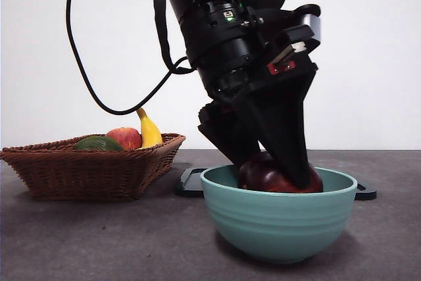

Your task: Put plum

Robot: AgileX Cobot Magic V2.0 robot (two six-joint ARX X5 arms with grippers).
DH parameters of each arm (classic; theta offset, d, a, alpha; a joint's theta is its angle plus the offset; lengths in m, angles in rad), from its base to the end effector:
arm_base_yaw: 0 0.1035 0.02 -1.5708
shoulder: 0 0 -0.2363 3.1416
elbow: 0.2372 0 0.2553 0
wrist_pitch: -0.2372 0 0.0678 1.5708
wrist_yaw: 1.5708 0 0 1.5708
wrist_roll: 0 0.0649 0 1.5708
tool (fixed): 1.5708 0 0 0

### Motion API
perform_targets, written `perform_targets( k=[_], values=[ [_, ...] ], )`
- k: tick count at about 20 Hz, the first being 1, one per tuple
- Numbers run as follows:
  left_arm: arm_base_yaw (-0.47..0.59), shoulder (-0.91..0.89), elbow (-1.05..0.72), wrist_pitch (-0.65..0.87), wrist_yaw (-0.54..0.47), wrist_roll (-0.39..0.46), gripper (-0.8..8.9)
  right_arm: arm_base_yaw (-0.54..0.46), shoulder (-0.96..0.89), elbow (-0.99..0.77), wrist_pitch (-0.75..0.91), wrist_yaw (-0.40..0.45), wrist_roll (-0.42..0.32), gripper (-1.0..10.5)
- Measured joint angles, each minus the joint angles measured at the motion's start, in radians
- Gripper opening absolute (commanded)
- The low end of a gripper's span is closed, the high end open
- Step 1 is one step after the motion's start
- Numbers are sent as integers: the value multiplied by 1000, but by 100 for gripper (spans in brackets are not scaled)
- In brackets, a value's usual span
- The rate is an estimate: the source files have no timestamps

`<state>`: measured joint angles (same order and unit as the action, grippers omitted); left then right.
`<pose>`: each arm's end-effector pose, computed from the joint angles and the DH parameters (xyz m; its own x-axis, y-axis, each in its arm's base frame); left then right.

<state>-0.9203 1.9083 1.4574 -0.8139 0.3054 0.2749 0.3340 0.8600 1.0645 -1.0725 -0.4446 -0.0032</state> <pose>0.2187 -0.3196 0.1487 -0.0653 -0.4107 -0.9094 0.9400 0.2805 -0.1942 0.1593 0.0848 0.2953 0.4103 0.5976 -0.6889 -0.5609 0.7610 0.3261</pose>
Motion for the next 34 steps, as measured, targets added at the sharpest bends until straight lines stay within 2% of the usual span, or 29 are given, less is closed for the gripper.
perform_targets(
  k=[5, 8, 10, 21, 27, 31, 34],
  values=[
    [-19, 13, 0, 3, -27, 15, 235, 0, 0, 0, 0, 0, 0, 431],
    [-28, 19, 0, 3, -28, 15, 389, 0, 0, 0, 0, 0, 0, 431],
    [-33, 19, 0, 3, -27, 16, 437, 0, 0, 0, 0, 0, 0, 431],
    [-16, -26, 73, -64, -27, 14, 438, 0, 0, 0, 0, 0, 0, 431],
    [106, -232, 96, -51, -27, -32, 438, 0, 0, 0, 0, 0, 0, 431],
    [243, -362, 96, -53, -24, -68, 438, 0, 0, 0, 0, 0, 0, 431],
    [360, -452, 96, -82, 18, -94, 437, 0, 0, 0, 0, 0, 0, 431]
  ],
)
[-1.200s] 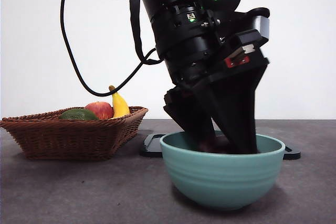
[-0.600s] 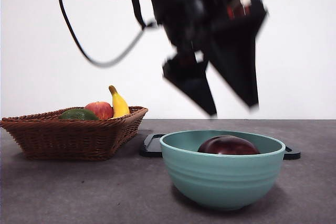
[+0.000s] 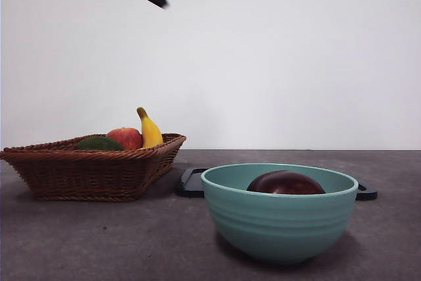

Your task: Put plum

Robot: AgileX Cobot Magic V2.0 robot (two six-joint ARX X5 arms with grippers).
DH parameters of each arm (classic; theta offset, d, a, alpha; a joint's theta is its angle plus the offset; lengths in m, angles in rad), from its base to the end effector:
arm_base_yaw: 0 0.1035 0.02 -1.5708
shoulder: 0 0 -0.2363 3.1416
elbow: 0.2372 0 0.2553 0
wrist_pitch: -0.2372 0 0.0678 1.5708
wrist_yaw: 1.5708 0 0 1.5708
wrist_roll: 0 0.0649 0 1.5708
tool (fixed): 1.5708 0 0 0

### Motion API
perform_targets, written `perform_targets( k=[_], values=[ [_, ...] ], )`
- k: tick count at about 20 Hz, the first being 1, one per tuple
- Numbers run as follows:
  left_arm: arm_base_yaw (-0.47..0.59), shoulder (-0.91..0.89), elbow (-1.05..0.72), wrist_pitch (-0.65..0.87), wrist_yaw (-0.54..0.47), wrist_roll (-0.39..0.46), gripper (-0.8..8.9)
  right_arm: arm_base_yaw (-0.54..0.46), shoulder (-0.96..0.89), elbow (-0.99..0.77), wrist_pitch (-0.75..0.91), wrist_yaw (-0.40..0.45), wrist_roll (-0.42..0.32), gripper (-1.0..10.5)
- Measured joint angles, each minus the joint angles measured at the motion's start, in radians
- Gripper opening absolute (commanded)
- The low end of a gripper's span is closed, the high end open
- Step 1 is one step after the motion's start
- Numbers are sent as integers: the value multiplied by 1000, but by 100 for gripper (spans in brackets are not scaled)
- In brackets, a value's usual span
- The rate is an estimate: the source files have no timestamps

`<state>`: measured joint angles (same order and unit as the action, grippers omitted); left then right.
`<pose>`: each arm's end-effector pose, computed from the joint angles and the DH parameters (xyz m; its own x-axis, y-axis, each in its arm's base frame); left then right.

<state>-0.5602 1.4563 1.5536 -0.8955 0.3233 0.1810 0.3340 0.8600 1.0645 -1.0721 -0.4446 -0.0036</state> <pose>0.2639 -0.1899 0.3294 0.3919 -0.6208 -0.6790 0.7896 0.6057 -0.0981 0.1594 0.0848 0.2953 0.4105 0.5977 -0.6886 -0.5613 0.7608 0.3257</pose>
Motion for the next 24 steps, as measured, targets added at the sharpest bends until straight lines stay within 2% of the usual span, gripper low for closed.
perform_targets(
  k=[5, 9, 17, 20, 24],
  values=[
    [167, -117, -42, -90, 73, -13, 437, 0, 0, 0, 14, 0, 0, 431],
    [238, -224, -174, -97, 150, -24, 437, 0, 0, 0, 30, 0, 0, 431],
    [227, -402, -503, -172, 327, -35, 433, 0, 0, 0, 32, 0, 0, 431],
    [199, -412, -531, -211, 443, -31, 433, 0, 2, 0, 32, 0, 0, 431],
    [182, -418, -531, -211, 455, -22, 433, 0, 20, 0, 32, 0, 0, 431]
  ],
)
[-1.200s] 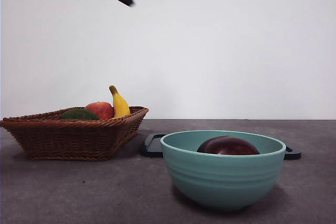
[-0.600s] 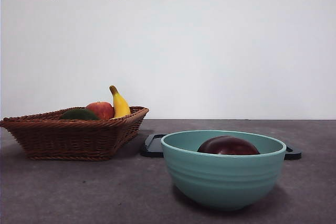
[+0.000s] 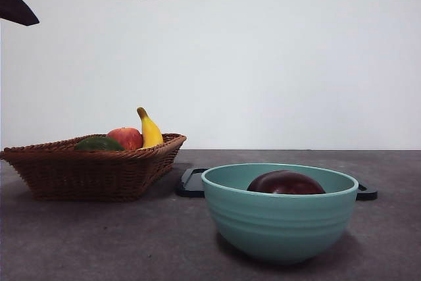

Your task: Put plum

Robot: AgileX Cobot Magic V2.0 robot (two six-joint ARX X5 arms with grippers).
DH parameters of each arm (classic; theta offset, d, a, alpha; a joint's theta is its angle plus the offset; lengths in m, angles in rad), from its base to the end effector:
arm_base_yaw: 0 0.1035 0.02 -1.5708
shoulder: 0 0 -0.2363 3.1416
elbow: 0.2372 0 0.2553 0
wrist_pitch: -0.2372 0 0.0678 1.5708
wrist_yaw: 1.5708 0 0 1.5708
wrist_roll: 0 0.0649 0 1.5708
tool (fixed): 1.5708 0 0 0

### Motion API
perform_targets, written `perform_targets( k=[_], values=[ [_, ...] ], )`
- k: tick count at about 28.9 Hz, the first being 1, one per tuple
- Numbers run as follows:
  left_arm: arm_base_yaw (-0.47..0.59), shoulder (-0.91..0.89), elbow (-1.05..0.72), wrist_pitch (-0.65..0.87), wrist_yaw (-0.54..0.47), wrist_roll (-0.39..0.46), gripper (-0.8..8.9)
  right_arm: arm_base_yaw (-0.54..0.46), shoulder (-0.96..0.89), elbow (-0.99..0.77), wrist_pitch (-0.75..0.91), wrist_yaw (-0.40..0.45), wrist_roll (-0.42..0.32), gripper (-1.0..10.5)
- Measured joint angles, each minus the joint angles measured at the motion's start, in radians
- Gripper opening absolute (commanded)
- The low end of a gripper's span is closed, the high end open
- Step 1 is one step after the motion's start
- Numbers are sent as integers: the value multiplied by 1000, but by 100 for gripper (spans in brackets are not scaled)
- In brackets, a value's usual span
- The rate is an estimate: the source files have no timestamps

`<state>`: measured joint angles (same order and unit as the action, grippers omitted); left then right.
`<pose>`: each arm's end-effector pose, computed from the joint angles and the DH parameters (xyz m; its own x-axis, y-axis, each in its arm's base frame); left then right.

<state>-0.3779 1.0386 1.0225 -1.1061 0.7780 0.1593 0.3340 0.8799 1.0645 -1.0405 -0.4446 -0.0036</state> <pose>0.1678 -0.1156 0.2604 0.0282 -0.7663 -0.6418 0.6717 0.4900 -0.5556 0.1658 0.0871 0.2947 0.4181 0.6003 -0.6817 -0.5649 0.7596 0.3224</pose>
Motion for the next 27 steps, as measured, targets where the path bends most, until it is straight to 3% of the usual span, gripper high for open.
perform_targets(
  k=[16, 20, 27],
  values=[
    [0, 0, 0, 1, 0, 0, 433, 37, 137, -27, -8, 0, 0, 430],
    [0, 0, 0, 1, 0, 0, 433, 62, 167, -122, 82, 0, 0, 429],
    [0, 0, 0, 1, 0, 0, 433, 71, 210, -253, 305, 0, 25, 323]
  ],
)
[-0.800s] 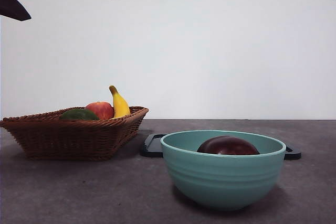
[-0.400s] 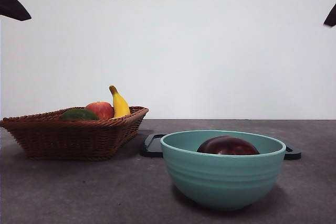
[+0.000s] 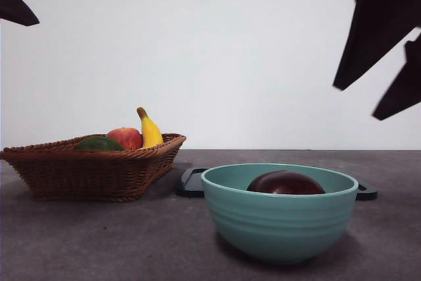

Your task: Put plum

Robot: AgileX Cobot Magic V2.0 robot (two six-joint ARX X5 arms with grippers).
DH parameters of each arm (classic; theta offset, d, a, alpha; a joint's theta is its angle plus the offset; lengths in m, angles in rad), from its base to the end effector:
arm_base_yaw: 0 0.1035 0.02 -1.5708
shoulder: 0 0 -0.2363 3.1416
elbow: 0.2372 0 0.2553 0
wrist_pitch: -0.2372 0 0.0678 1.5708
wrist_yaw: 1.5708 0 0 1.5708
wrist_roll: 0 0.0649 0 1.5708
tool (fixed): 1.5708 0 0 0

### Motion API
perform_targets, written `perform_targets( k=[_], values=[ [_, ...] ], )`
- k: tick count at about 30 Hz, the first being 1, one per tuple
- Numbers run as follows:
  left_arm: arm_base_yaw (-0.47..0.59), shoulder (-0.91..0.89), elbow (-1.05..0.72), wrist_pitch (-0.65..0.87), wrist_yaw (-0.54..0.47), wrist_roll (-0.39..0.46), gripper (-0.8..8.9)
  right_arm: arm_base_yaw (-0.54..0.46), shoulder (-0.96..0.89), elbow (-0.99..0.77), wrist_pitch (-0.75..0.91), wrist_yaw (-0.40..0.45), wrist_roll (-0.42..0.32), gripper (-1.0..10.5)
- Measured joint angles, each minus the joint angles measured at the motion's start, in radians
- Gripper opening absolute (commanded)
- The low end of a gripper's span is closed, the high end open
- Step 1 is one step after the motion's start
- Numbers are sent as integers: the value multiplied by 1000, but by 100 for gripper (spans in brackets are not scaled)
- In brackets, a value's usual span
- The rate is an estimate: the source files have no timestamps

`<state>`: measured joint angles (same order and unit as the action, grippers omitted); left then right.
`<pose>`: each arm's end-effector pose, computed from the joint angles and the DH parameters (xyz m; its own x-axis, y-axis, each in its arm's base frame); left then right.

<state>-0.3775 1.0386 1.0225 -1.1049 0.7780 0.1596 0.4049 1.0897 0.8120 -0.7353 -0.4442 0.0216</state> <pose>0.1680 -0.1156 0.2604 0.0292 -0.7666 -0.6415 0.6723 0.4899 -0.5549 0.2029 0.1173 0.1954 0.2700 0.5833 -0.7661 -0.5478 0.7474 0.3759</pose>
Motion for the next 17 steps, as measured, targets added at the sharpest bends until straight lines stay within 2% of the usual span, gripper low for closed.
perform_targets(
  k=[11, 17],
  values=[
    [0, 0, 0, 0, 0, 0, 433, 38, 133, -52, 130, 22, 20, 315],
    [0, 0, 0, 0, 0, 0, 433, 59, 206, -52, 210, 32, 32, 252]
  ],
)
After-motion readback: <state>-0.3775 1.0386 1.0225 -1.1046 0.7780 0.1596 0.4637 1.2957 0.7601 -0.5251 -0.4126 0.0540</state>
